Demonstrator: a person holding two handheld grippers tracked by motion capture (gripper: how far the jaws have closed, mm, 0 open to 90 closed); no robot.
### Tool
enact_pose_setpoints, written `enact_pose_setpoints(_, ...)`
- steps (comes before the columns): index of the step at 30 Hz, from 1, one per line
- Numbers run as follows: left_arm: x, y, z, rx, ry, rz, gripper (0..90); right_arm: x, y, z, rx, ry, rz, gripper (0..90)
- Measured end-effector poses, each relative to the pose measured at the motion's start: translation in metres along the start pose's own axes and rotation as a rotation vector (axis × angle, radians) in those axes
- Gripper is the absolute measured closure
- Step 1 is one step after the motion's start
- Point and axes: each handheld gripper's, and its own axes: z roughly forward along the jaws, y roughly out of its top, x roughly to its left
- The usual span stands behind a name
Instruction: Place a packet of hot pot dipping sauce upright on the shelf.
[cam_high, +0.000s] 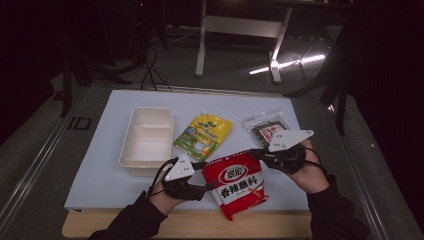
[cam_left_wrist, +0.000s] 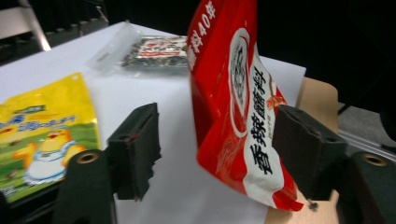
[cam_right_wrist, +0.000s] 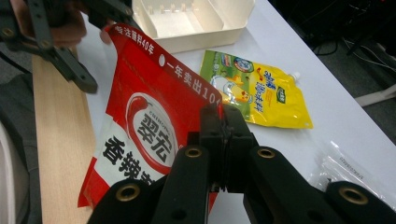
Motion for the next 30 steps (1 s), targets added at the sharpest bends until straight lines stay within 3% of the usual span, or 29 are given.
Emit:
enact_pose_setpoints(8,0.000,-0.004,0.016,0.040,-0.104,-0.015,61.3,0.002,0.002,-0.002,0.001,0.004,-0.007,89.2)
enact_pose_setpoints(13,-0.002,0.000,0.018,0.047,-0.120,0.016,80.2,0.003,0.004,-0.003,0.004,0.006,-0.006,89.2)
enact_pose_setpoints(15,-0.002,0.002,0.017,0.048,-0.137,0.010,87.8,0.003,0.004,-0.003,0.001,0.005,-0.007,89.2)
enact_pose_setpoints(25,-0.016,0.021,0.003,0.054,-0.174,0.068,90.0,0.010,0.006,-0.021,-0.019,0.012,-0.018,88.8)
enact_pose_setpoints(30,-0.013,0.028,-0.002,0.051,-0.159,0.093,90.0,0.011,0.009,-0.027,-0.044,0.013,-0.021,88.6)
